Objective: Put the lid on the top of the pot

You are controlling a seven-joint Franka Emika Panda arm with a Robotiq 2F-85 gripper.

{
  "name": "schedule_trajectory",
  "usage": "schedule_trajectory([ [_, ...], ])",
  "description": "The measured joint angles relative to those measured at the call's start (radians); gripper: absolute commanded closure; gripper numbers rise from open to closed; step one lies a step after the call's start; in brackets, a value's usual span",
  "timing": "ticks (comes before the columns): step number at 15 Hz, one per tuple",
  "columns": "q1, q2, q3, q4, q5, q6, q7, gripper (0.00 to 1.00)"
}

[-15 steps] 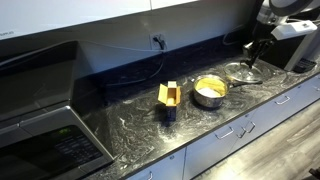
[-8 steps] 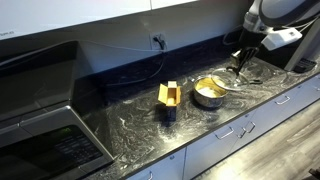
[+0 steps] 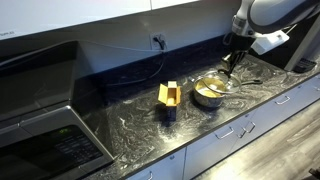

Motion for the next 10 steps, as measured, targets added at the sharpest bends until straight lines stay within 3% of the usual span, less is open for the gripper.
schedule_trajectory([
  [10, 0.007, 0.123, 0.0, 0.128, -0.028, 0.001, 0.001, 0.96],
])
